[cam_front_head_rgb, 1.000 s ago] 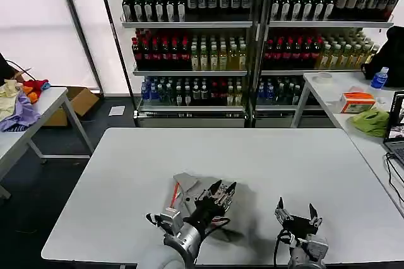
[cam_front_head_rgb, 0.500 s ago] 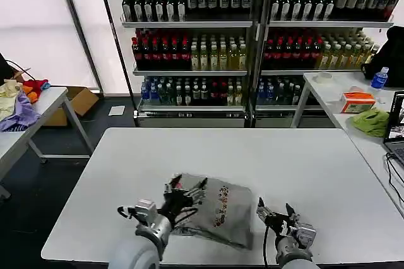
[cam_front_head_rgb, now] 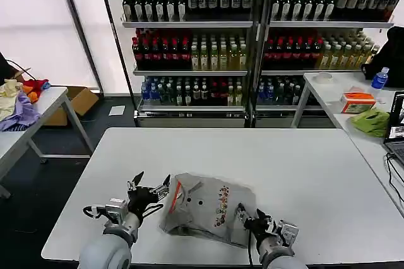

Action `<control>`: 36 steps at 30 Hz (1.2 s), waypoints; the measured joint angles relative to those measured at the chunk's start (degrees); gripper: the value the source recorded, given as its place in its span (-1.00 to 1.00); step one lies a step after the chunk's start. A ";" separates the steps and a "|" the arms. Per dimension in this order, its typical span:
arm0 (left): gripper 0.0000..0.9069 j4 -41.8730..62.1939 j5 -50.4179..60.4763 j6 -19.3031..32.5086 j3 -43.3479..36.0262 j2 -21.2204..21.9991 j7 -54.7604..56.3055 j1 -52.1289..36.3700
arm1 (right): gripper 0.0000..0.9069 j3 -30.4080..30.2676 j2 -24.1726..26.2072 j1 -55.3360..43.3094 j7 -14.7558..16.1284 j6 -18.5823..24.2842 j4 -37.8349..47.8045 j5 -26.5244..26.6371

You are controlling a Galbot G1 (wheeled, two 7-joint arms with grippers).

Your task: Fold and organize the clothes.

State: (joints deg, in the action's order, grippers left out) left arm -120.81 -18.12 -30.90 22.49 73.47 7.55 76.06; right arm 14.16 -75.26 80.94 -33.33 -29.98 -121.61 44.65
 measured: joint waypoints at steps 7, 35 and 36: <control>1.00 -0.31 0.65 -0.25 1.46 -0.37 0.42 0.55 | -1.00 -0.16 0.59 -0.22 0.28 0.87 1.06 1.23; 1.00 -3.14 0.71 -1.28 3.64 1.30 1.13 3.79 | 1.00 3.79 13.09 -12.50 7.51 -2.33 11.54 -7.06; 1.00 -3.14 0.71 -1.32 3.58 1.45 1.13 3.91 | 1.00 4.03 13.20 -12.64 7.63 -2.39 11.68 -8.21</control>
State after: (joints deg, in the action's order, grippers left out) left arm -123.95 -17.41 -32.22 26.07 74.92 8.68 79.97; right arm 18.19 -62.07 68.30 -25.70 -32.37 -109.94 36.45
